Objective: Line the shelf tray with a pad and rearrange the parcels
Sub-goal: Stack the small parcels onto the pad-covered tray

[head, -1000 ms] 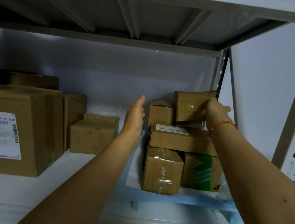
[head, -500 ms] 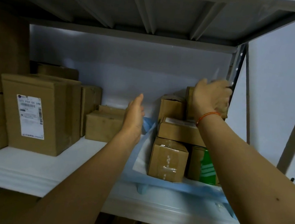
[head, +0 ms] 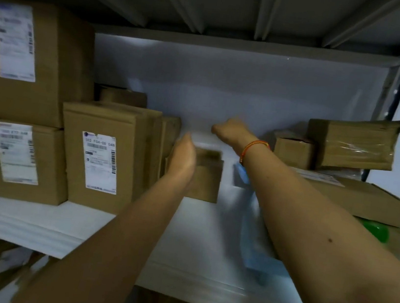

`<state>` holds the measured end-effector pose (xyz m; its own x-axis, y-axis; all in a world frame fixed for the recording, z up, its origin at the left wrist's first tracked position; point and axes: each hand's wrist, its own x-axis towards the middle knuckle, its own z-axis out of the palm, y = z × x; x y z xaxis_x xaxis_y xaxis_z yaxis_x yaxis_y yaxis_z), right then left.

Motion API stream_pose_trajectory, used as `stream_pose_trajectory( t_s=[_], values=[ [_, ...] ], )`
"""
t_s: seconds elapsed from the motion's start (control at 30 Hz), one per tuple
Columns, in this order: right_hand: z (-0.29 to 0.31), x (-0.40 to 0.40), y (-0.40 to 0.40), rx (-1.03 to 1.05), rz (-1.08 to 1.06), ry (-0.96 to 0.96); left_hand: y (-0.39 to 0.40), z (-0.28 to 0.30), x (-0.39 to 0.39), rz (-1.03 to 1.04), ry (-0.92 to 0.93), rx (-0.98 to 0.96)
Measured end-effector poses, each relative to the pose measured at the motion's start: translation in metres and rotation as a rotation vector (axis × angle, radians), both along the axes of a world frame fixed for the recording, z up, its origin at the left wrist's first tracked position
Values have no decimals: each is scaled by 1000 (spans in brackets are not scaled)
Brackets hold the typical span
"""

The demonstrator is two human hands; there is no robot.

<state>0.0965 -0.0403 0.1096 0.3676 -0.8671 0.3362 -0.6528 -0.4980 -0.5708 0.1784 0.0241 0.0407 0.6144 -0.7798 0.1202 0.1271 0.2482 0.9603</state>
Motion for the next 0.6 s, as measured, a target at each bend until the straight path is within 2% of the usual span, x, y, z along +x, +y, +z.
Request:
stream_pose_trajectory(
  t_s=[0.33, 0.47, 0.6],
  values=[
    [-51, 42, -46, 171, -15, 434, -43, -18, 54, -49, 0, 111],
    [-64, 40, -60, 186, -26, 501, -74, -36, 67, -37, -28, 129],
    [-75, 40, -70, 246, 15, 471, -97, -49, 78, -16, -40, 165]
  ],
)
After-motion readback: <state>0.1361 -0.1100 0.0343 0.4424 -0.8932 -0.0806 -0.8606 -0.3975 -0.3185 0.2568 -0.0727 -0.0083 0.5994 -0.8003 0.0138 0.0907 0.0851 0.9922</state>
